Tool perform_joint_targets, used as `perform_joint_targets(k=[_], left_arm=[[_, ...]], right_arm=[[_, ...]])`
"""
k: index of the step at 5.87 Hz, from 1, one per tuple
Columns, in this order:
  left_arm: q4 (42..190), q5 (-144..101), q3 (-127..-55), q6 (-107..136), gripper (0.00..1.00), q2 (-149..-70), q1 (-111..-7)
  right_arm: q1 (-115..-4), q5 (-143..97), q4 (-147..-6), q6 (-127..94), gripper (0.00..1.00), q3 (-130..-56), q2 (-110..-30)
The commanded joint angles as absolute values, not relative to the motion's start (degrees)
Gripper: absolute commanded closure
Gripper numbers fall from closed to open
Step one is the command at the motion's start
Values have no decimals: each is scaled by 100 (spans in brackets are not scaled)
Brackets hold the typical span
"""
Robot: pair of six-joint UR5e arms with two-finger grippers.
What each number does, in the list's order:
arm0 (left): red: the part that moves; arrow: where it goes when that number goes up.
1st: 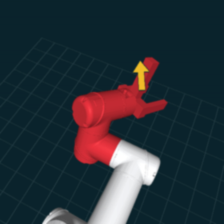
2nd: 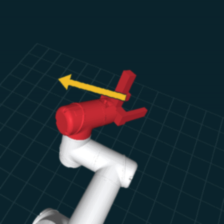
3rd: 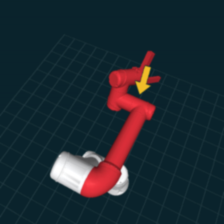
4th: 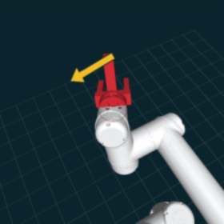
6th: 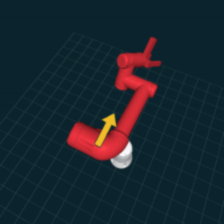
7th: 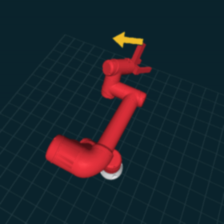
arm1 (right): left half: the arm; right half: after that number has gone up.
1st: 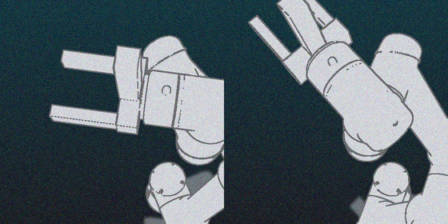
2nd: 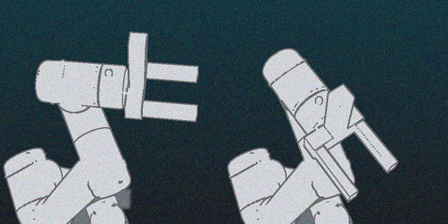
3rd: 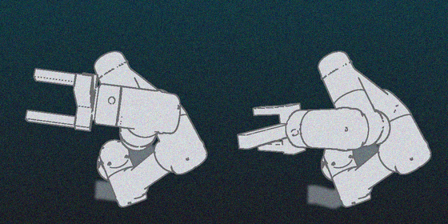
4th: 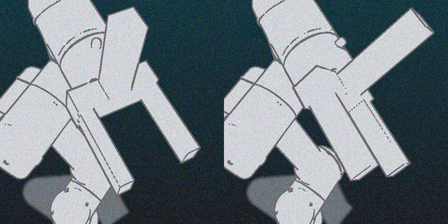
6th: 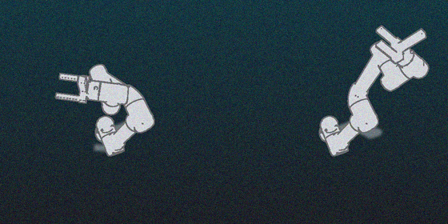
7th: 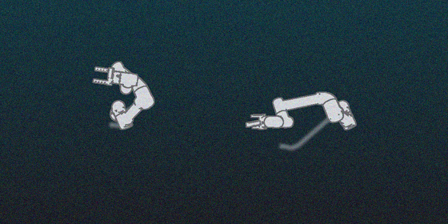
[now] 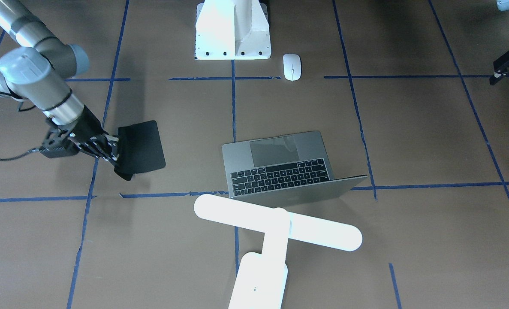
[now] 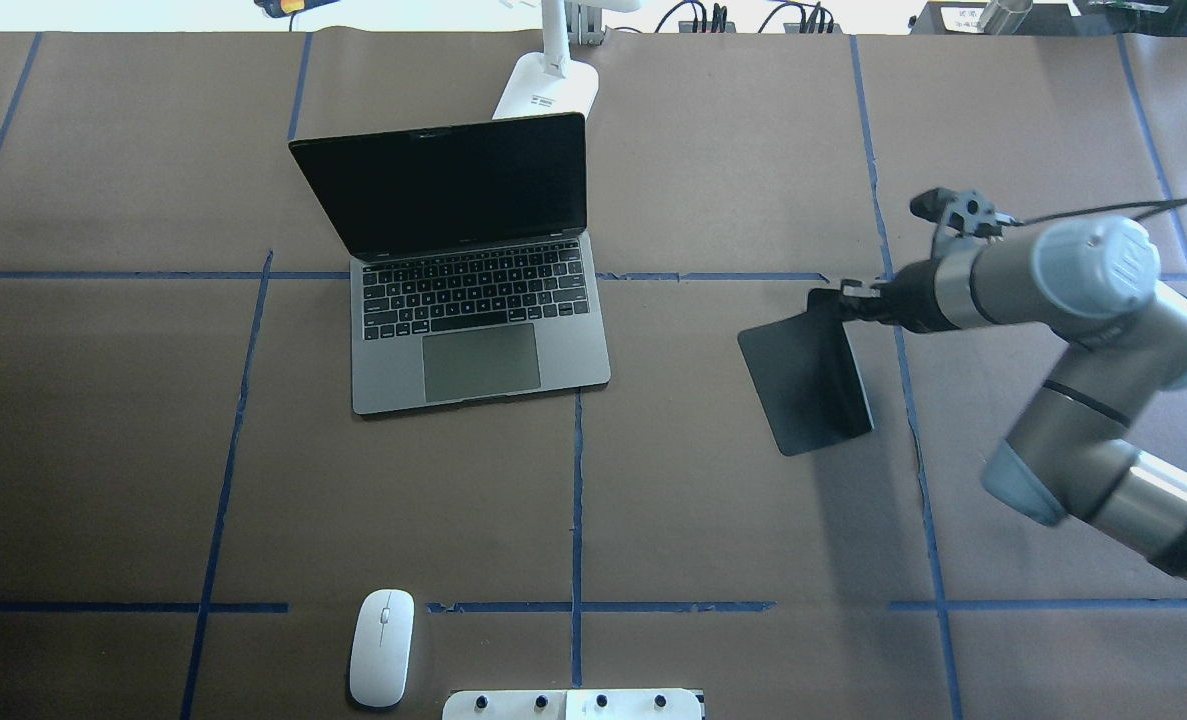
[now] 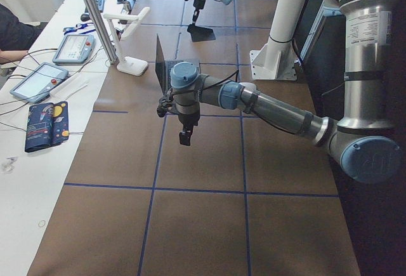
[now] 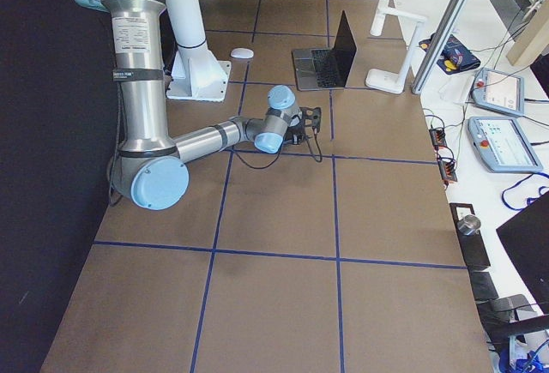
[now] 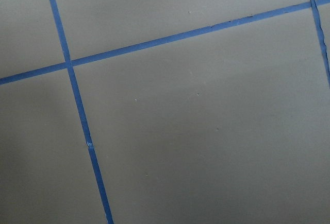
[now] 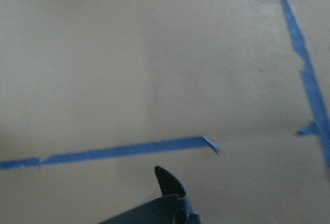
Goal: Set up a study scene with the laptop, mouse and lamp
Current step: 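Carry the black mouse pad with the right gripper beside the laptop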
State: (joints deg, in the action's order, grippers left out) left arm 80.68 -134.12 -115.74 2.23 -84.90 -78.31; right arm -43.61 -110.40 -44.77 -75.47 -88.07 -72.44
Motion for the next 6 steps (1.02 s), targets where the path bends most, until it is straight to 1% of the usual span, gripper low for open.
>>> perform_joint_targets(k=[1, 2, 3, 5, 6], left_arm=[[8077, -13412, -11575, 229, 0, -8508, -7831], [8077, -13421, -11584, 229, 0, -8508, -7831], [8077, -13421, -11593, 229, 0, -8508, -7831], [8051, -13421, -11610, 229, 0, -8508, -7831], [8042, -13421, -11610, 229, 0, -8508, -7831]], right_arm=[[-4465, -11065, -5076, -7837, 100, -7957, -5851], [-4456, -11048, -5193, -8144, 100, -7780, -5497], [-4439, -11022, -5281, -8687, 100, -7300, -4902], [-4290, -10960, -5282, -8754, 99, -7225, -4895], [-4263, -10969, -5265, -8728, 68, -7233, -4896]])
